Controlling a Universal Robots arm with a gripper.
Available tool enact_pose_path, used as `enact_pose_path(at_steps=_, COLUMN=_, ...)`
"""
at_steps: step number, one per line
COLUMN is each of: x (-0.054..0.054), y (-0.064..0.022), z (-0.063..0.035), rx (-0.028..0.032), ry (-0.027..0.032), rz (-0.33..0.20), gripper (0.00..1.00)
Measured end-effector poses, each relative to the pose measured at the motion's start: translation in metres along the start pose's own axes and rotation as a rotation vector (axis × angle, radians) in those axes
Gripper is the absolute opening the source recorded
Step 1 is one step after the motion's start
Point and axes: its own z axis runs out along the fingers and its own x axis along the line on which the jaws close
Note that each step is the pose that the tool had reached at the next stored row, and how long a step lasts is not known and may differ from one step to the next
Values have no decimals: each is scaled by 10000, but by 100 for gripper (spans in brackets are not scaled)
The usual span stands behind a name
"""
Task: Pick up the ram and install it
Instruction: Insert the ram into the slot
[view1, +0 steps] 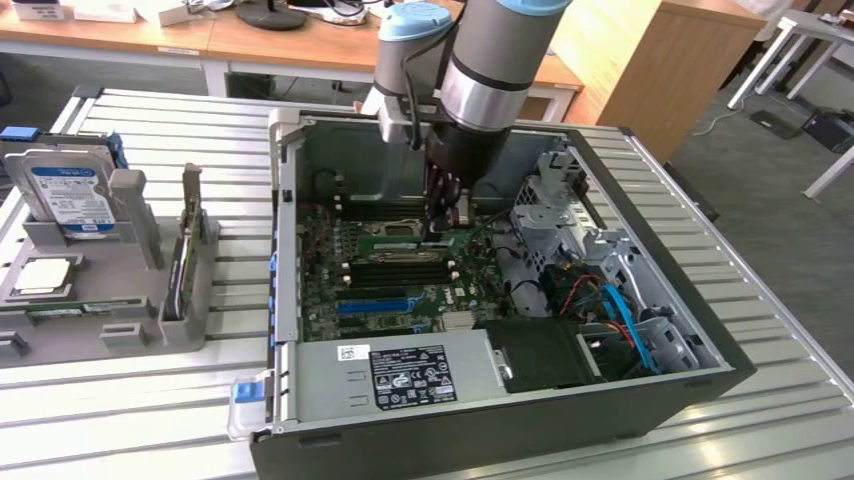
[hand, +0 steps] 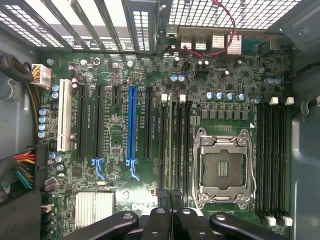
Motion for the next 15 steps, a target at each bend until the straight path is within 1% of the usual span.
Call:
enact_pose_path(at_steps=11, x=8, y=2, z=103, rx=8, ry=0, rz=-1, gripper=12)
enact_pose_path(at_steps=15, x=8, y=2, z=104, rx=8, ry=1, rz=-2, gripper=12)
